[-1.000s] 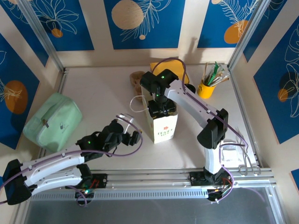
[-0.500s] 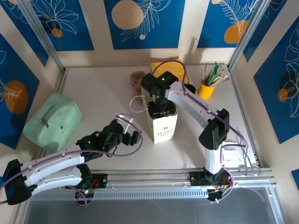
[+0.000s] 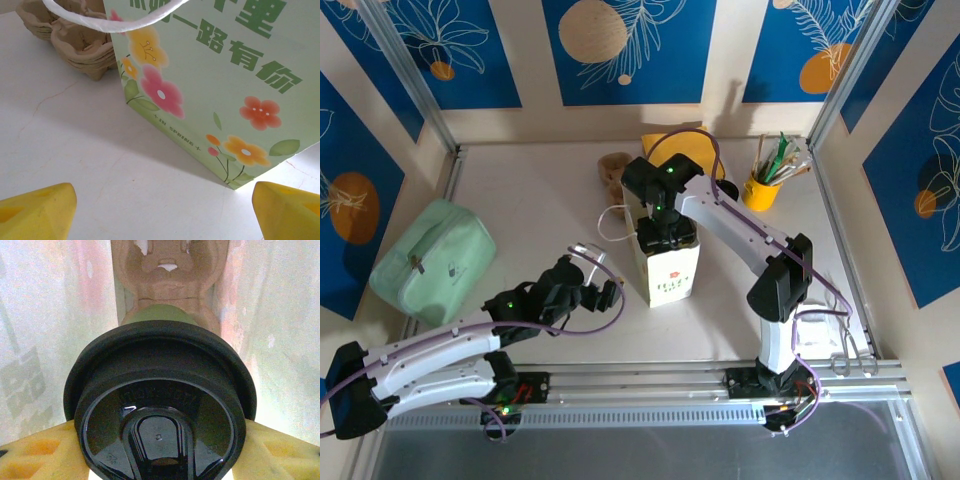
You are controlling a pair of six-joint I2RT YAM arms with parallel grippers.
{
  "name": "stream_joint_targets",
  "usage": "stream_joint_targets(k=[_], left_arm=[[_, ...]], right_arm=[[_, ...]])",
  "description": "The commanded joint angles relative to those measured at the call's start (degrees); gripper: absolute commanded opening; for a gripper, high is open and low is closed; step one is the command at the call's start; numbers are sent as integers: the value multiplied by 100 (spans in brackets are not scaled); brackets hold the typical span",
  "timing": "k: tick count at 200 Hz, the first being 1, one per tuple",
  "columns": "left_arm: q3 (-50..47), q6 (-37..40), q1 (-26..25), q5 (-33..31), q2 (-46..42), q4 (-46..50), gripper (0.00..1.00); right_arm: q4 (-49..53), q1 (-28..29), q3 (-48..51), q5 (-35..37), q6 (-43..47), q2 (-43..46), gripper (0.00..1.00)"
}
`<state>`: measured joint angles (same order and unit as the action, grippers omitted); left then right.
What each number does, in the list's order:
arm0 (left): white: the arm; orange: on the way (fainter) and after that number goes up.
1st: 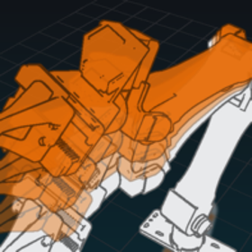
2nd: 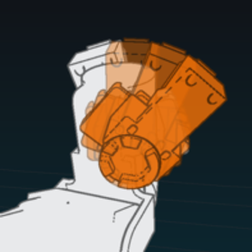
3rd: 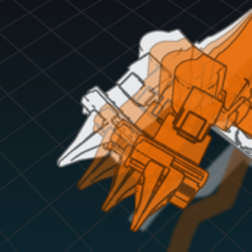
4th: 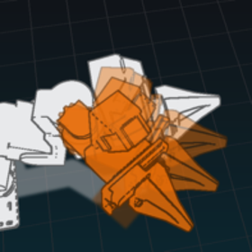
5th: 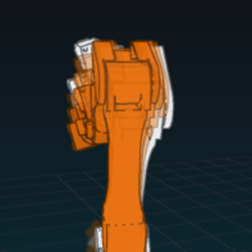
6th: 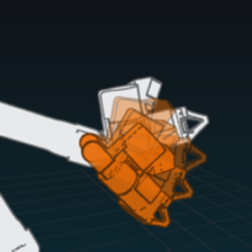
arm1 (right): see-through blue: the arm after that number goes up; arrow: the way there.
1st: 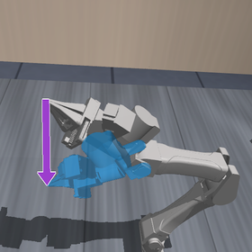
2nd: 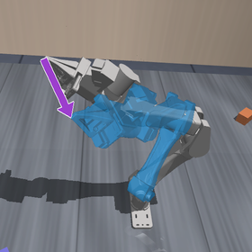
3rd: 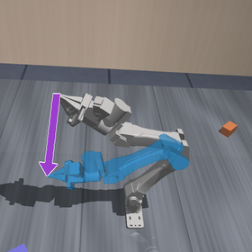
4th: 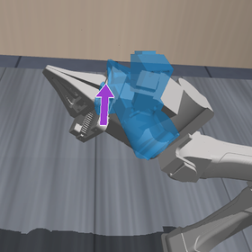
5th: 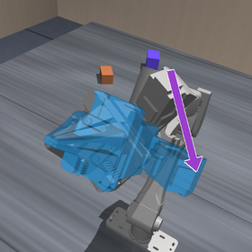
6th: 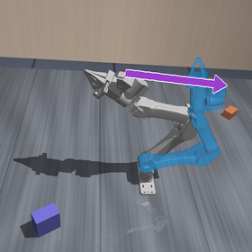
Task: Pack the takeout coffee
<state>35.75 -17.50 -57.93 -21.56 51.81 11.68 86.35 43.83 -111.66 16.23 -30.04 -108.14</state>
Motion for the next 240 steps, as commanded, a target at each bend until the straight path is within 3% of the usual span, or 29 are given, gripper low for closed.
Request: stream_joint_targets(k=[1, 240], left_arm=[[135, 70, -34, -120, -84, 127, 91], [97, 44, -34, -217, -206, 243, 91]], right_arm=[[15, -15, 88, -102, -98, 236, 62], [321, 101, 170, -175, -344, 333, 62]])
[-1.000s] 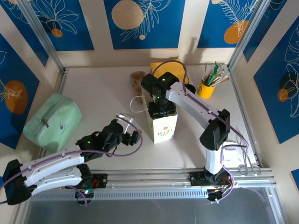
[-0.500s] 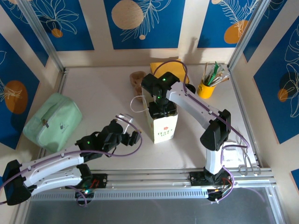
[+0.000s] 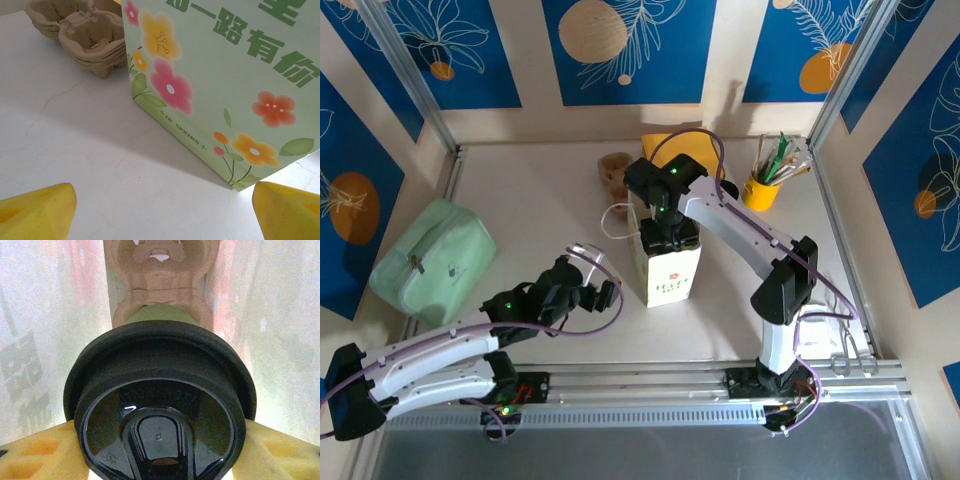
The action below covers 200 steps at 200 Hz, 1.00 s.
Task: Pack the takeout coffee
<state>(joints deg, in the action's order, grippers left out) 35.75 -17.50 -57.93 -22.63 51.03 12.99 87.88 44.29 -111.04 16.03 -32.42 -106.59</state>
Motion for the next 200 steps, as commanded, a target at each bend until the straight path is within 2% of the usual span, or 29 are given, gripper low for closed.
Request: stream_joint_targets(k=[1, 200], left_arm=[[98, 44, -34, -110, -128, 114, 91], [42, 45, -33, -163, -312, 176, 91]], right_arm=[[173, 54, 109, -154, -106, 175, 62], [36, 70, 216, -157, -141, 147, 62]])
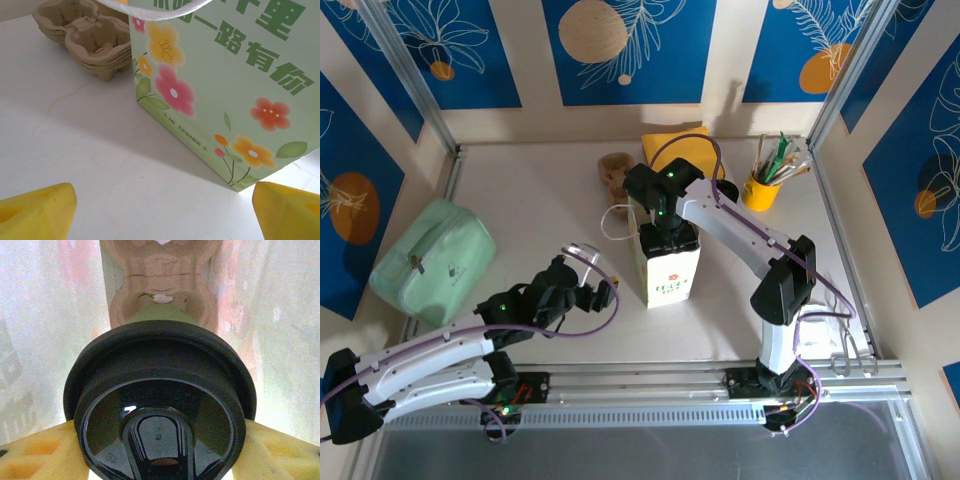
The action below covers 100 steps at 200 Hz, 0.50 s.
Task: Pack the takeout coffee
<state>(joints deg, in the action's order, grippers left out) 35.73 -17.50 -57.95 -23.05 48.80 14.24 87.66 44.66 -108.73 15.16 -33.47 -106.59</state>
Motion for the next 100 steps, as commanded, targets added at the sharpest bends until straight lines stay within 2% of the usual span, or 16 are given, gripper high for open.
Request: stream_joint_targets(k=[1, 100], left_arm=[[46, 45, -31, -121, -85, 52, 91], [84, 95, -32, -146, -107, 57, 91]], right_arm=[[58, 33, -16, -63, -36, 147, 62], [-8, 20, 115, -75, -28, 164, 62]])
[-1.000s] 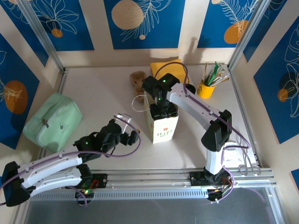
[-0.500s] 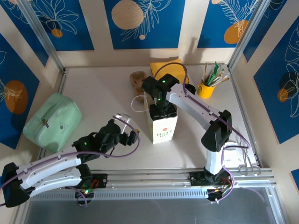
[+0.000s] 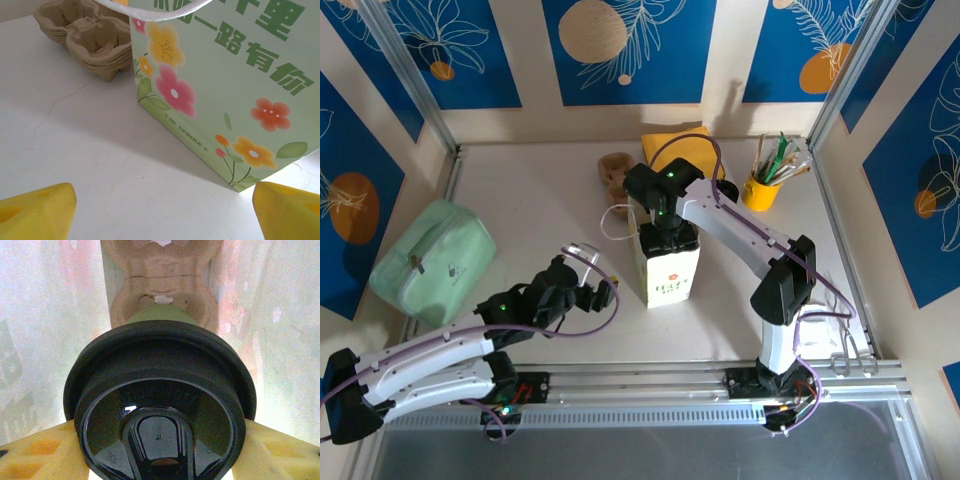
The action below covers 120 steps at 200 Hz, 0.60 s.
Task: Pack the takeout coffee
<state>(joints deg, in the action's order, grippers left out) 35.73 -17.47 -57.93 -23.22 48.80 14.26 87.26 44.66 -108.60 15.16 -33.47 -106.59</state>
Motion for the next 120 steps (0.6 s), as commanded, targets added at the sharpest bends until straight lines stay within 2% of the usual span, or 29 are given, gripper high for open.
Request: stream_joint_targets(k=[1, 120], left_arm=[[84, 94, -34, -129, -103, 53, 91], [51, 61, -34, -153, -150, 92, 92]], right_arm=[[29, 27, 102, -75, -28, 164, 62], [-142, -2, 241, -69, -30, 194, 62]])
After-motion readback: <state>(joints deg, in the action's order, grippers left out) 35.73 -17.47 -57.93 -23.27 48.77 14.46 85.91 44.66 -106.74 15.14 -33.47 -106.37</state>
